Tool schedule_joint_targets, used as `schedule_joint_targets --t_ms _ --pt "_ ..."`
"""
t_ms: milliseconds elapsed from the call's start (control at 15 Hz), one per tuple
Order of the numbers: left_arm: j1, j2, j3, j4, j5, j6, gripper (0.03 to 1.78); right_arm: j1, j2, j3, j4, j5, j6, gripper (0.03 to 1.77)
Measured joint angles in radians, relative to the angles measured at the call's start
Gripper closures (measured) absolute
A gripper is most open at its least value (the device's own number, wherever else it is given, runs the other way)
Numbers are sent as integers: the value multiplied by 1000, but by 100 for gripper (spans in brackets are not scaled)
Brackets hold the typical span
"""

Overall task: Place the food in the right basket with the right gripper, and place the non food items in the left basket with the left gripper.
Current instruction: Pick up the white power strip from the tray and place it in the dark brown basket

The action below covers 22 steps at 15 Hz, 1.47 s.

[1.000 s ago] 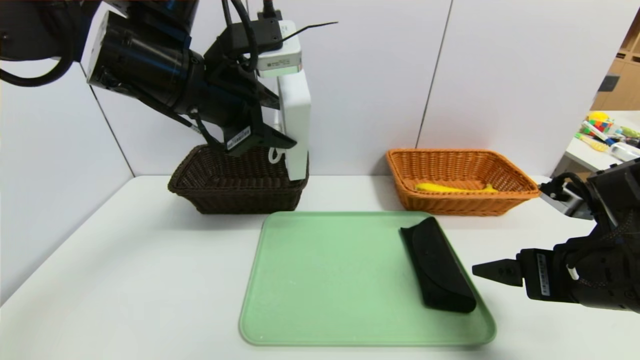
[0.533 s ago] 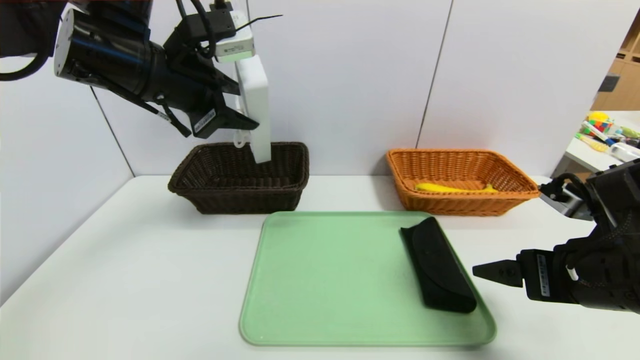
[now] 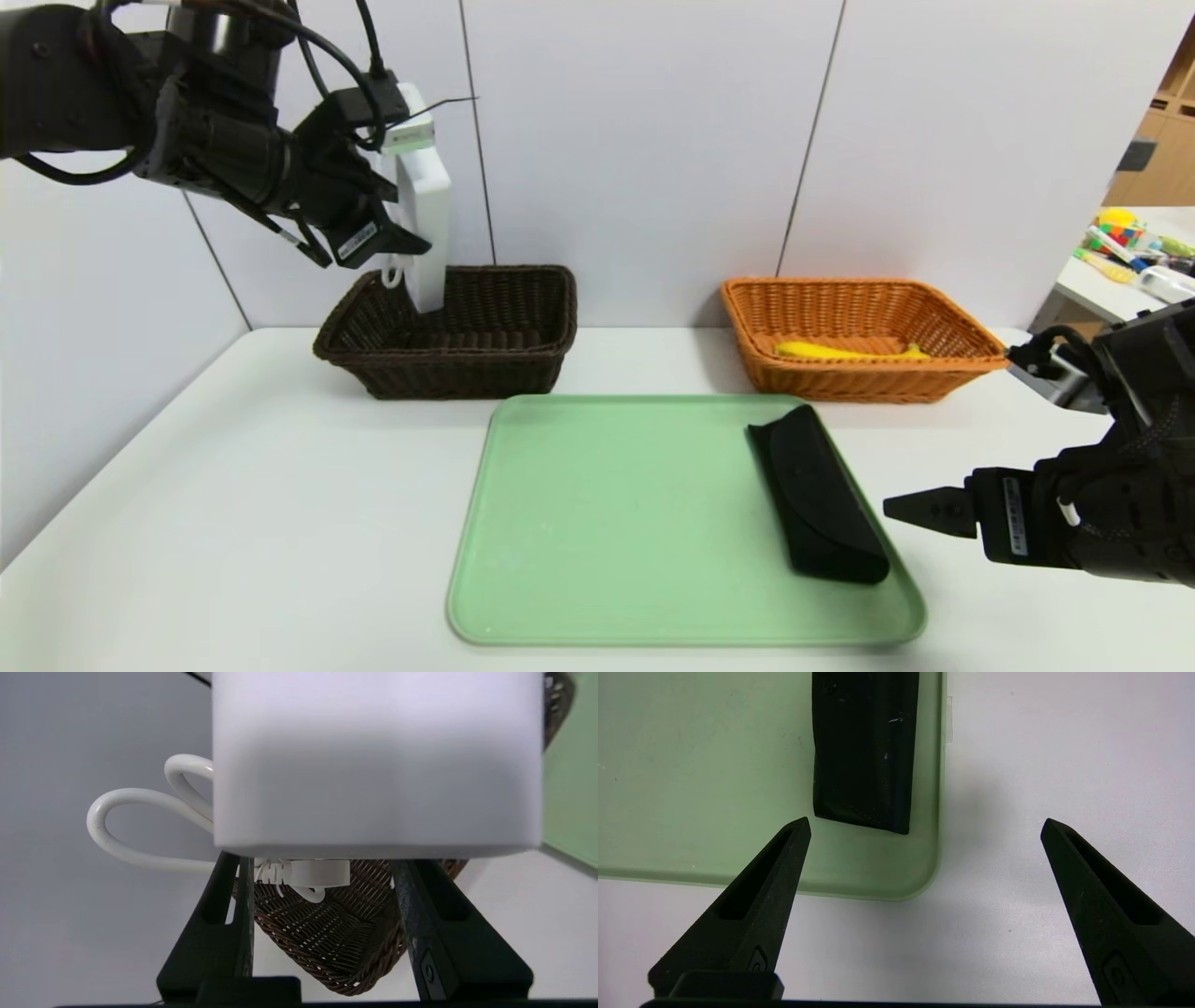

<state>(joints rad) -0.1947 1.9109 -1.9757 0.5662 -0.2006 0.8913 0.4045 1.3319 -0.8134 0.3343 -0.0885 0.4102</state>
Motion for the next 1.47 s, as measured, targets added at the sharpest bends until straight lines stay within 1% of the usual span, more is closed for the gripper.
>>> schedule_joint_targets --t_ms 133,467,667,800,1133,1333,1467 --pt "10 29 0 -7 38 -2 94 0 0 -1 0 0 0 10" --pt "-7 77 0 -7 176 5 94 0 3 -5 0 0 0 9" --pt "-27 106 0 -25 223 5 94 0 3 -6 0 0 0 9" --pt "-38 126 0 -40 265 6 94 0 2 -6 -1 0 0 9" --pt "-50 166 0 -51 274 3 94 0 0 -3 0 0 0 9" --pt "-52 176 0 -59 275 0 69 0 0 -3 0 0 0 9" --pt "-50 181 0 -59 285 1 56 0 0 -3 0 0 0 9"
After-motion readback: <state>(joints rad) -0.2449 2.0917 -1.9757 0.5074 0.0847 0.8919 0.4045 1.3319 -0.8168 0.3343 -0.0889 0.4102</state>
